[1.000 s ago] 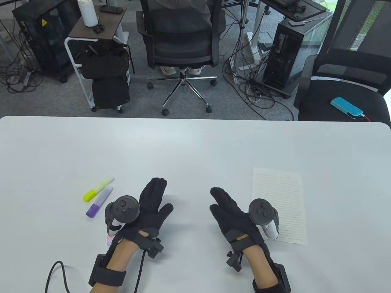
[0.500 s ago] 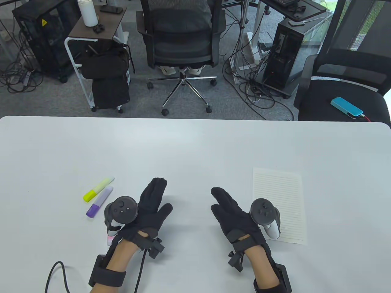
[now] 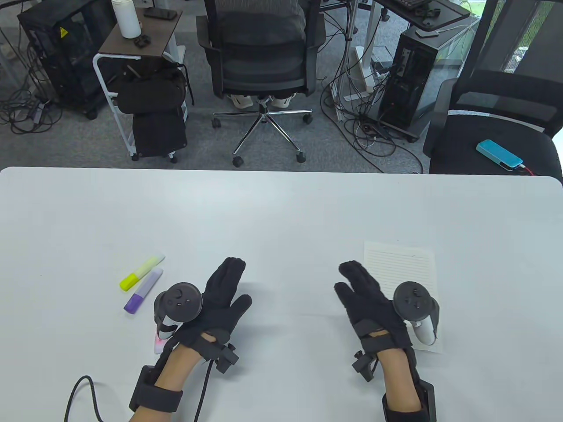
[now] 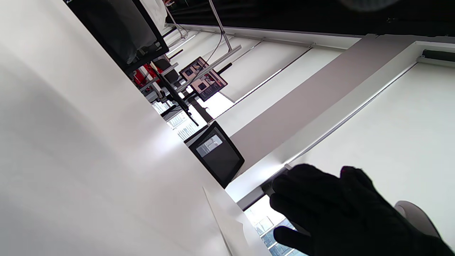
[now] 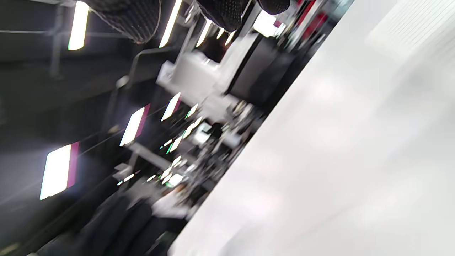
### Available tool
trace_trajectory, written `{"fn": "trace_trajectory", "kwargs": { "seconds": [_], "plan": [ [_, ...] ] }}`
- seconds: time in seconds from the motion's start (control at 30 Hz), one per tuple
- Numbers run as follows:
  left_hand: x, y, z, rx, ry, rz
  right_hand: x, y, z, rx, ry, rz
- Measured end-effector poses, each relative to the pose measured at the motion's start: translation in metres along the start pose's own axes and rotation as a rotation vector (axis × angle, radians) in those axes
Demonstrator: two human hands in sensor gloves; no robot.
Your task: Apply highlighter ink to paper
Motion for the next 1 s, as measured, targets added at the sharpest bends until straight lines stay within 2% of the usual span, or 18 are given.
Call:
{"fn": "trace_trajectory", "kwargs": {
  "seconds": [0.07, 0.17, 0.27, 0.37, 0.43, 0.5, 0.67, 0.77, 1.0],
  "plan": [
    [0.001, 0.001, 0.0, 0.001, 0.0, -0.007, 0.024, -0.007, -0.026, -0.186, -0.097, -0.104],
    [0.0, 0.0, 0.001, 0.001, 0.008, -0.009, 0.042, -0.016, -0.059, -0.423, -0.177, -0.121],
    [-0.001, -0.001, 0.002, 0.008, 0.003, 0.001, 0.055, -0.029, -0.09, -0.662, -0.17, -0.169],
    [-0.002, -0.001, 0.004, 0.012, 0.007, 0.002, 0.06, -0.037, -0.112, -0.871, -0.222, -0.113],
    [-0.002, -0.001, 0.003, 0.013, 0.007, 0.002, 0.06, -0.038, -0.12, -0.943, -0.284, -0.07],
    [-0.002, -0.001, 0.003, 0.013, 0.004, 0.004, 0.056, -0.036, -0.125, -0.968, -0.311, -0.041],
    [-0.003, -0.001, 0.003, 0.011, 0.011, 0.003, 0.056, -0.029, -0.115, -0.968, -0.482, -0.083],
    [-0.002, -0.001, 0.004, 0.01, 0.018, 0.0, 0.056, -0.028, -0.114, -0.968, -0.486, -0.087],
    [0.004, 0.0, 0.002, 0.005, 0.023, -0.02, 0.06, -0.03, -0.116, -0.944, -0.501, -0.186]
  ]
}}
Point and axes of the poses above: the tracker on the back of each hand, its own z axis roughly to the thumb side, its own y axis roughly from the wrist to the fingertips, x = y × z, the point moved 3 cm from there along y, roughly from the wrist to the fingertips, and after that the axes turned 8 degrees about -y, right-handed, at the moved point
